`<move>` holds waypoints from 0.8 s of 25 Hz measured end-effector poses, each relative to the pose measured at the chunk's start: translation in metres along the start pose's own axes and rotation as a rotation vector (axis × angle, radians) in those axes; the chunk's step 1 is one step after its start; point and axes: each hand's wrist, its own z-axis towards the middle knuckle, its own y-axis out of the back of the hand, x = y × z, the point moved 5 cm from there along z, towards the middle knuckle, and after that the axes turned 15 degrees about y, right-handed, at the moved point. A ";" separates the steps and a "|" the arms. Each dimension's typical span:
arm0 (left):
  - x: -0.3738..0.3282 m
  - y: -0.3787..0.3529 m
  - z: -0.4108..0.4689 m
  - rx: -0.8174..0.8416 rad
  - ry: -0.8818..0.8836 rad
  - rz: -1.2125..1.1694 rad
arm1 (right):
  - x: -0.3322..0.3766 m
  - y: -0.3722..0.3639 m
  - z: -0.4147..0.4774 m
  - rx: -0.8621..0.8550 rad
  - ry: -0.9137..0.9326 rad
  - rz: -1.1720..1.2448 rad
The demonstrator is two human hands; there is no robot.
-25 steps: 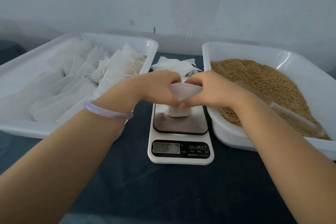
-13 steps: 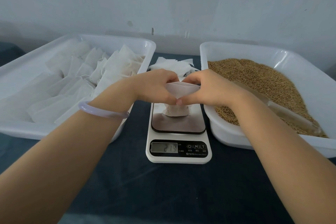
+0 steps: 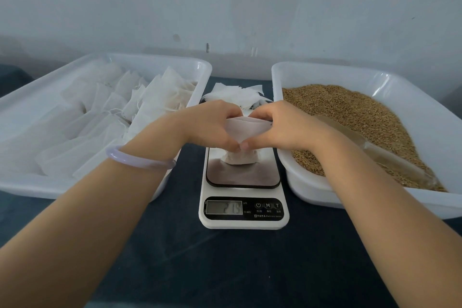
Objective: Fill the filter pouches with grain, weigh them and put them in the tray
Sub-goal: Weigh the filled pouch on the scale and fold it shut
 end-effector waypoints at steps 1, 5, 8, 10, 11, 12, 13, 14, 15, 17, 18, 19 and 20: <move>0.001 0.000 0.001 -0.011 -0.002 -0.008 | -0.001 0.000 0.000 -0.008 0.002 0.021; 0.004 0.005 0.004 -0.057 0.023 -0.191 | 0.001 0.010 -0.002 -0.183 0.044 0.067; 0.004 0.014 -0.001 -0.076 -0.014 -0.521 | 0.010 0.023 -0.007 -0.381 0.146 0.239; -0.006 0.014 -0.007 0.112 -0.153 -0.798 | 0.013 0.029 -0.009 -0.478 0.200 0.329; -0.012 0.011 -0.010 0.214 -0.224 -0.828 | 0.014 0.031 -0.010 -0.510 0.214 0.351; -0.017 0.007 -0.013 0.277 -0.264 -0.804 | 0.015 0.032 -0.010 -0.534 0.229 0.365; -0.019 0.005 -0.014 0.295 -0.265 -0.783 | 0.016 0.033 -0.010 -0.553 0.246 0.364; -0.017 0.004 -0.012 0.285 -0.233 -0.794 | 0.017 0.033 -0.010 -0.565 0.264 0.346; -0.014 0.004 -0.011 0.280 -0.183 -0.831 | 0.018 0.033 -0.011 -0.573 0.281 0.319; -0.007 0.001 -0.008 0.339 -0.099 -0.903 | 0.018 0.033 -0.011 -0.584 0.302 0.275; -0.005 -0.002 -0.007 0.375 -0.073 -0.898 | 0.018 0.033 -0.011 -0.583 0.305 0.259; -0.004 -0.004 -0.007 0.397 -0.054 -0.865 | 0.020 0.033 -0.011 -0.574 0.303 0.242; -0.004 -0.006 -0.006 0.400 -0.042 -0.809 | 0.021 0.033 -0.012 -0.565 0.304 0.222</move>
